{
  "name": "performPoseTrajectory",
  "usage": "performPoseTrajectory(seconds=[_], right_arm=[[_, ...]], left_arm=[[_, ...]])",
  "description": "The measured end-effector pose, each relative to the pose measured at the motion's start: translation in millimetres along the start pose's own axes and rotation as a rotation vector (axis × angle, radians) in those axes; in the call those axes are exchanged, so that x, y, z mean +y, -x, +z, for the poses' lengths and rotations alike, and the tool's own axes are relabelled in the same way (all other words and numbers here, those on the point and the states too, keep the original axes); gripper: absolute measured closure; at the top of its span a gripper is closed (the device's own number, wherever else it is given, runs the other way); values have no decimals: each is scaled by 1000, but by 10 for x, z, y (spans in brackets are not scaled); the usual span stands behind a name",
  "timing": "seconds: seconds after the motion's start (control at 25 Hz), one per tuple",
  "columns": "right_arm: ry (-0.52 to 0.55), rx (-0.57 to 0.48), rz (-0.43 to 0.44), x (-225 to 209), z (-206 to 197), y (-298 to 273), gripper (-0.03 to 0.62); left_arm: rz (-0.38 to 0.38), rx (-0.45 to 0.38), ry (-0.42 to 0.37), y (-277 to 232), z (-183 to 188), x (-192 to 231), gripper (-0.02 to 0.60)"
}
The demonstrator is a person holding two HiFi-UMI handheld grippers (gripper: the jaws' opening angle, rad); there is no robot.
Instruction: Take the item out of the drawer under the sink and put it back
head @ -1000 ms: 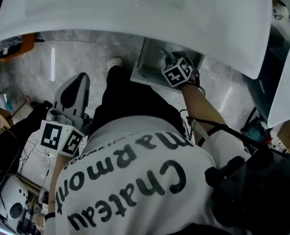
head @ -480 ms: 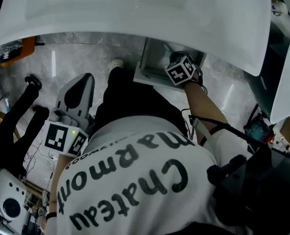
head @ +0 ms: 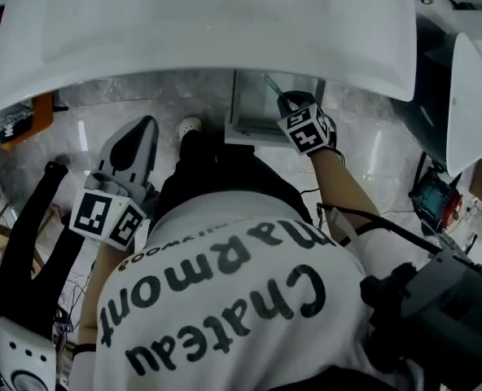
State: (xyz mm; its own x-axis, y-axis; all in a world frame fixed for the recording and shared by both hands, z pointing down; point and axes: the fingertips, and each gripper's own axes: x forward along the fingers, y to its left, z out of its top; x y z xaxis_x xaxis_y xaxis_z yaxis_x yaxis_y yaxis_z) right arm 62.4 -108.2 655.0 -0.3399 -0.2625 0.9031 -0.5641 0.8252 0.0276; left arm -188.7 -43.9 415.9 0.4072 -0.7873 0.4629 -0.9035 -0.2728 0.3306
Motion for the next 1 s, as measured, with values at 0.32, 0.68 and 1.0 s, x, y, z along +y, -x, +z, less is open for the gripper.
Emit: performPoseTrajectory(seconds=[0.32, 0.68, 1.0], right_arm=[[-76, -97, -130, 94, 226, 694, 540], [-276, -259, -250, 217, 514, 1496, 540], [-380, -450, -345, 170, 1044, 2352, 540]], left_arm=[[-193, -16, -76, -229, 316, -18, 574], [-353, -48, -127, -310, 565, -103, 574], [-435, -68, -179, -95, 774, -147, 574]])
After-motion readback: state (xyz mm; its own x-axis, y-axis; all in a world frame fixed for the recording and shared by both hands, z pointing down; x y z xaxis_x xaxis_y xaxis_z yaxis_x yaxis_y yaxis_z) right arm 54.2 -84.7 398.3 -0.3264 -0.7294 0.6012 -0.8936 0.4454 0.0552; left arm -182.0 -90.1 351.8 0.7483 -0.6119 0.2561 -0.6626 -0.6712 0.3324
